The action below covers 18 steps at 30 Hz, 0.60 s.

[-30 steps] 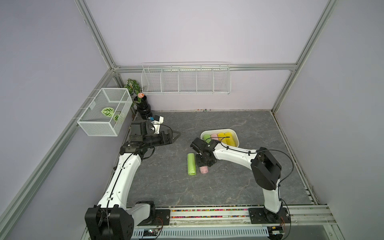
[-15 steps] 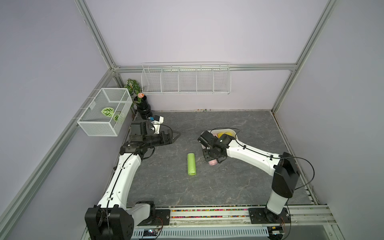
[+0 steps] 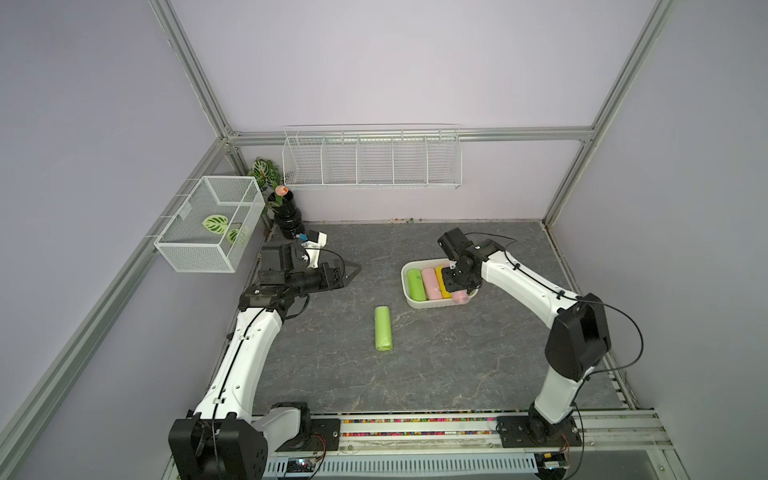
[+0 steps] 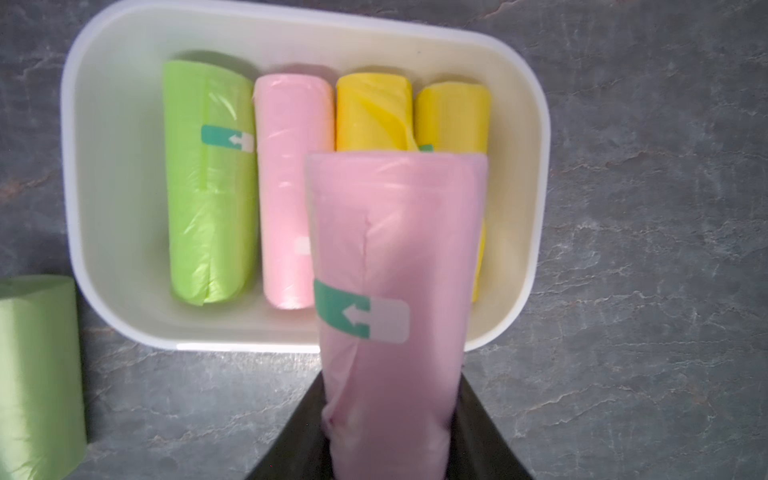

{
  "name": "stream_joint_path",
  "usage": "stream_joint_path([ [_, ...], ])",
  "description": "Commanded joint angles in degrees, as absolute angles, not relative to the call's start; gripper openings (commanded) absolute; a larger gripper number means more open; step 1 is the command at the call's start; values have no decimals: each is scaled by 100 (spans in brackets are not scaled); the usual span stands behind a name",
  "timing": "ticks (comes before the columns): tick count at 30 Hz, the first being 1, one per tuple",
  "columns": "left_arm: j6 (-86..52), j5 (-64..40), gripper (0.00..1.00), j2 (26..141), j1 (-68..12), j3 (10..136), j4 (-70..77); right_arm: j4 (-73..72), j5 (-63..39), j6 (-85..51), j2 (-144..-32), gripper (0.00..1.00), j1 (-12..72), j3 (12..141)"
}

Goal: Put the roll of trash bags into the storage box
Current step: Place the roll of trash bags in the storage box.

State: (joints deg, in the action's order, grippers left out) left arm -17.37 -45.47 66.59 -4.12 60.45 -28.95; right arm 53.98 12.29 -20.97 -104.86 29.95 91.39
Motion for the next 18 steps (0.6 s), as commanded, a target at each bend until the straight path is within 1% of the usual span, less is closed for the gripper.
stream_joint_path([
  [1, -1705, -4610, 99, 6574, -386, 5960, -2820, 5519, 1073, -1869, -10768, 30, 2842, 9447],
  [9, -1704, -4578, 99, 6530, -387, 5959, -2832, 5580, 1045, -1661, -11472, 30, 2655, 10087],
  [18, -1690, -4526, 99, 6488, -387, 5950, -2859, 5498, 831, -1712, -11984, 29, 2508, 10323],
])
